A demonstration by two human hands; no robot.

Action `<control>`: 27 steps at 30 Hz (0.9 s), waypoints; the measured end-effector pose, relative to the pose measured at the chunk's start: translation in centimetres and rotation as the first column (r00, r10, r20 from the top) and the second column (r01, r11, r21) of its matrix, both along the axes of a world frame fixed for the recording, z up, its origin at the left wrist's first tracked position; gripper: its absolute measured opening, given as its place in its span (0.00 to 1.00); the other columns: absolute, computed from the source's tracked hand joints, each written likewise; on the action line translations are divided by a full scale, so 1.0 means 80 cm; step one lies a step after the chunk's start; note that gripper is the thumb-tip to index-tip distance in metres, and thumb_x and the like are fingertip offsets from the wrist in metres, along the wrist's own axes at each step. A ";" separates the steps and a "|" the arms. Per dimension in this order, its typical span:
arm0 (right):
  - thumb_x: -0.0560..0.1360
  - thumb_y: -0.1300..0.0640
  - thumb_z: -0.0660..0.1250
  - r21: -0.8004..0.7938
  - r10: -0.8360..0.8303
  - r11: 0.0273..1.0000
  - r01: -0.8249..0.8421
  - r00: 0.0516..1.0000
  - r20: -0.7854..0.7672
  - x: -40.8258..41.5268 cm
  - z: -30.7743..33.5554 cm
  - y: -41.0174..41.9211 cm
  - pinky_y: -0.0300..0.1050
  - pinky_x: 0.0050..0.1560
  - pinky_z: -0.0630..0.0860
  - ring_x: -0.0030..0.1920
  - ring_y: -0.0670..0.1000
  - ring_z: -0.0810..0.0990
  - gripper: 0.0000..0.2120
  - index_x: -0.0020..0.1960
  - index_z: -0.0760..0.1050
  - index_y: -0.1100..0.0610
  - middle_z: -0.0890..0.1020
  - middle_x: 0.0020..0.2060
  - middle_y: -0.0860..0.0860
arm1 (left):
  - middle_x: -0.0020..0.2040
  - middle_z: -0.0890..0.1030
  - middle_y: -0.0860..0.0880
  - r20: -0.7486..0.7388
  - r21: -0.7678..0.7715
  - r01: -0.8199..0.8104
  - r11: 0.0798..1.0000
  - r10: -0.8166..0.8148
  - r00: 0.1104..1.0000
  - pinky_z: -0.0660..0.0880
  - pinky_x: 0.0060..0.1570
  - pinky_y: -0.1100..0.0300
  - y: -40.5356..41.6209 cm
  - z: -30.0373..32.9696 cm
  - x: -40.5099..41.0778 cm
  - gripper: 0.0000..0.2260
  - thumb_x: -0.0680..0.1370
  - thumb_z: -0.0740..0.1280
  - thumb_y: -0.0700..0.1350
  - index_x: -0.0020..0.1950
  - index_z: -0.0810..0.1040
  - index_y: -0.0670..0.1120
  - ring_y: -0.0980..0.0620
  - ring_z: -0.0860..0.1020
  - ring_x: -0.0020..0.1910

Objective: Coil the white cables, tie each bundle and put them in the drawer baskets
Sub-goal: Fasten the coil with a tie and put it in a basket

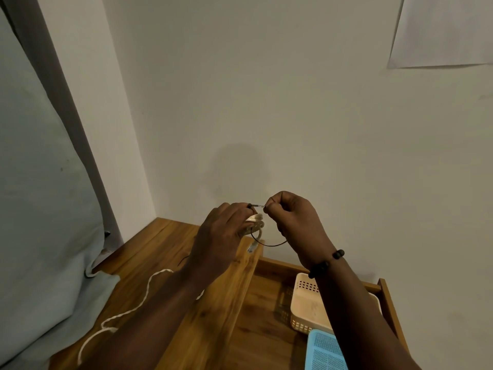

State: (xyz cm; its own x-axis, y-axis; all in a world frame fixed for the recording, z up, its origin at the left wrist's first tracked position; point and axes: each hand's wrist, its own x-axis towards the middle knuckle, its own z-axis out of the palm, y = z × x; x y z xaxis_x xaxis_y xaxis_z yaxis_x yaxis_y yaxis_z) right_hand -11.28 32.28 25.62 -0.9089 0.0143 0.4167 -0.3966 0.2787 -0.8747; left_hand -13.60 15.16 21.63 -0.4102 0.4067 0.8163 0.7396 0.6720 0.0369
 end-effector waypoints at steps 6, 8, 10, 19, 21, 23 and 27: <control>0.76 0.58 0.65 0.004 0.032 0.999 -0.032 0.999 0.003 0.002 0.000 0.000 0.36 0.34 0.69 0.28 0.39 0.70 0.07 0.44 0.78 0.60 0.77 0.32 0.47 | 0.51 0.83 0.41 -0.024 -0.038 0.001 0.999 -0.002 1.000 0.79 0.47 0.53 0.001 0.003 0.006 0.27 0.67 0.77 0.32 0.61 0.70 0.45 0.43 0.81 0.47; 0.77 0.58 0.65 0.016 0.046 0.999 -0.046 0.999 -0.005 0.002 -0.001 0.002 0.35 0.33 0.69 0.28 0.39 0.70 0.07 0.44 0.78 0.60 0.77 0.32 0.46 | 0.50 0.83 0.41 -0.034 -0.047 0.003 0.999 -0.005 0.999 0.79 0.47 0.53 0.001 0.004 0.007 0.27 0.66 0.76 0.31 0.61 0.70 0.45 0.43 0.81 0.47; 0.77 0.59 0.65 0.030 0.064 0.998 -0.063 0.998 -0.020 0.003 -0.002 0.003 0.33 0.33 0.68 0.28 0.38 0.71 0.06 0.45 0.78 0.60 0.77 0.32 0.45 | 0.50 0.83 0.41 -0.036 -0.054 0.003 0.999 -0.005 0.999 0.79 0.47 0.54 0.001 0.005 0.008 0.26 0.67 0.76 0.31 0.60 0.71 0.44 0.44 0.81 0.47; 0.76 0.55 0.69 0.115 0.102 0.989 -0.091 0.990 -0.093 0.001 -0.009 0.012 0.39 0.42 0.77 0.43 0.45 0.79 0.04 0.50 0.80 0.51 0.81 0.44 0.47 | 0.48 0.83 0.43 -0.048 -0.059 -0.014 0.998 0.012 0.999 0.80 0.43 0.55 0.002 0.002 0.009 0.25 0.68 0.75 0.31 0.60 0.71 0.46 0.46 0.81 0.46; 0.75 0.59 0.70 0.098 0.177 0.981 -0.168 0.980 -0.092 0.002 -0.008 0.014 0.39 0.45 0.79 0.42 0.46 0.81 0.12 0.58 0.78 0.51 0.82 0.42 0.49 | 0.49 0.83 0.44 -0.053 -0.071 -0.009 0.997 0.005 0.999 0.80 0.42 0.55 0.002 0.001 0.008 0.25 0.68 0.75 0.32 0.60 0.71 0.46 0.47 0.80 0.45; 0.76 0.61 0.69 0.115 0.213 0.972 -0.204 0.974 -0.072 0.002 -0.006 0.016 0.39 0.49 0.79 0.45 0.46 0.82 0.15 0.61 0.78 0.52 0.83 0.42 0.50 | 0.49 0.83 0.44 -0.060 -0.096 -0.017 0.995 0.011 0.998 0.78 0.42 0.56 0.000 0.000 0.007 0.22 0.69 0.75 0.32 0.59 0.75 0.45 0.48 0.78 0.45; 0.78 0.59 0.65 0.120 0.244 0.964 -0.237 0.969 -0.041 0.003 -0.007 0.016 0.38 0.48 0.79 0.48 0.44 0.82 0.12 0.60 0.81 0.53 0.85 0.50 0.46 | 0.50 0.83 0.44 -0.119 -0.184 -0.059 0.981 0.037 0.992 0.74 0.41 0.57 -0.005 0.001 0.005 0.16 0.71 0.72 0.32 0.57 0.79 0.42 0.48 0.77 0.43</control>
State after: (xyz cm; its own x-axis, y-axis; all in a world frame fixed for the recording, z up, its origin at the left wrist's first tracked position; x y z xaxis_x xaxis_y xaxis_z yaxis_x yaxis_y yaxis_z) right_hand -11.04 33.57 25.07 -0.8555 -0.2523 0.4522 -0.5106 0.2655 -0.8178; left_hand -13.19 14.72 21.72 -0.3418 0.5386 0.7701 0.6982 0.6940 -0.1755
